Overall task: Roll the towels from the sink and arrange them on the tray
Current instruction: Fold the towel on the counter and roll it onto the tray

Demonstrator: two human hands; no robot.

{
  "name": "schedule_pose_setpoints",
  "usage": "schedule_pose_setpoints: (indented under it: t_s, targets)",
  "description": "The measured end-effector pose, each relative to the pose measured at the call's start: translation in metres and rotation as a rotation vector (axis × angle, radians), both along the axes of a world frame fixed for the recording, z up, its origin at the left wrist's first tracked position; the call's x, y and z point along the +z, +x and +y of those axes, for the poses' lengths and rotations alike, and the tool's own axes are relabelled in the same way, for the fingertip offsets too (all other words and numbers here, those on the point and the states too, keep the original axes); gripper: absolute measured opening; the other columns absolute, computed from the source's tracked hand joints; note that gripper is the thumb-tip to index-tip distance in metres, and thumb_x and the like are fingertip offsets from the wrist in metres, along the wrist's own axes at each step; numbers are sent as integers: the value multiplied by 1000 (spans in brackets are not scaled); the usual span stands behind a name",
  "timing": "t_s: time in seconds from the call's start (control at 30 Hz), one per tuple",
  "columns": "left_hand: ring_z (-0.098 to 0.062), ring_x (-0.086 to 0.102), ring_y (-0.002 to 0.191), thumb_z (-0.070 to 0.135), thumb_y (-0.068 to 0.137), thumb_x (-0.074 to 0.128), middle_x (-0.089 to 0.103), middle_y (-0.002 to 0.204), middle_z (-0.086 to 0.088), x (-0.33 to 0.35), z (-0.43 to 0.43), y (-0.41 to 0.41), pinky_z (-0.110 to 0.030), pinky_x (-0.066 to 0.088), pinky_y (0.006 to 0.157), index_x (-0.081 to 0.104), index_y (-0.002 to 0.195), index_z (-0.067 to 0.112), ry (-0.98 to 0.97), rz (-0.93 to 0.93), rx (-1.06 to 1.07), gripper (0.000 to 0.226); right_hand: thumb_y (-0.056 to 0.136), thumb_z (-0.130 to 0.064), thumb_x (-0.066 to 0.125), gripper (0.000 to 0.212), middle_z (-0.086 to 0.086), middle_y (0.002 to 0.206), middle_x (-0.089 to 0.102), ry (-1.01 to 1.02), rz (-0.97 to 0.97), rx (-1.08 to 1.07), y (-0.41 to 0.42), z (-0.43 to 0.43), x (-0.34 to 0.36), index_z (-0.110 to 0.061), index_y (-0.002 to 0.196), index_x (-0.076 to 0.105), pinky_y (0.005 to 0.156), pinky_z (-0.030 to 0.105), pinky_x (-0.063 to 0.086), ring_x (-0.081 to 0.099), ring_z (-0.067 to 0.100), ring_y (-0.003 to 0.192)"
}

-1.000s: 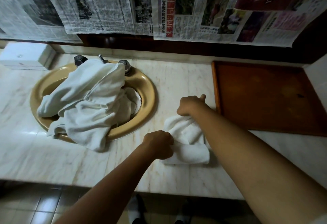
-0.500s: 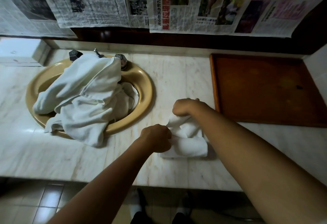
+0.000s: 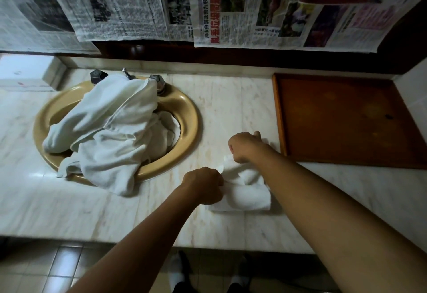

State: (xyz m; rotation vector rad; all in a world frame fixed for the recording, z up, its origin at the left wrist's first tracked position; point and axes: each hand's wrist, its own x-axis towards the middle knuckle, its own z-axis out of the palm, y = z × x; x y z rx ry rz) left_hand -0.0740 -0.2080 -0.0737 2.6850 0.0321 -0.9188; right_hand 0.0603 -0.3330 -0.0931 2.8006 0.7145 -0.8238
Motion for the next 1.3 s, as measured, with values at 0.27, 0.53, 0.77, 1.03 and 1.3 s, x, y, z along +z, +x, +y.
schedule_pose_setpoints:
  t_s: [0.27, 0.53, 0.77, 1.03, 1.3]
  targets:
    - [-22, 64, 105, 29, 84, 61, 64, 115, 6, 3, -1, -2, -27, 43, 75, 67, 119, 40, 3, -6, -9, 37, 92, -3, 48, 15, 3, 92, 58, 711, -150, -350, 35, 22, 35, -18, 96, 50, 58, 34, 44, 56, 26, 78]
    - [-22, 63, 102, 27, 83, 59, 65, 112, 5, 5, -2, -3, -28, 42, 74, 68, 116, 37, 8, -28, -16, 36, 85, -2, 53, 36, -6, 105, 60, 426, 184, -173, 22, 8, 37, -26, 104, 73, 61, 22, 44, 59, 15, 87]
    - [-24, 63, 102, 27, 83, 59, 66, 112, 4, 6, -3, -3, -27, 43, 73, 68, 116, 36, 16, -36, -28, 36, 56, -16, 37, 53, -5, 111, 49, -92, 180, 101, -4, -26, 14, -45, 93, 61, 88, 42, 40, 34, 28, 105]
    - [-24, 64, 104, 30, 83, 61, 66, 113, 4, 5, -3, -3, -27, 42, 73, 68, 117, 36, 9, -42, -18, 36, 77, -6, 53, 25, 5, 107, 53, -231, 6, 286, -4, -26, 26, -22, 90, 67, 89, 44, 36, 39, 26, 105]
    - [-25, 64, 101, 27, 82, 60, 66, 108, 3, 6, -4, -3, -28, 42, 71, 69, 115, 33, 17, -41, -45, 34, 88, -9, 40, 24, -5, 96, 57, 1, 130, 132, 16, -18, 41, -26, 91, 58, 83, 38, 31, 48, 23, 95]
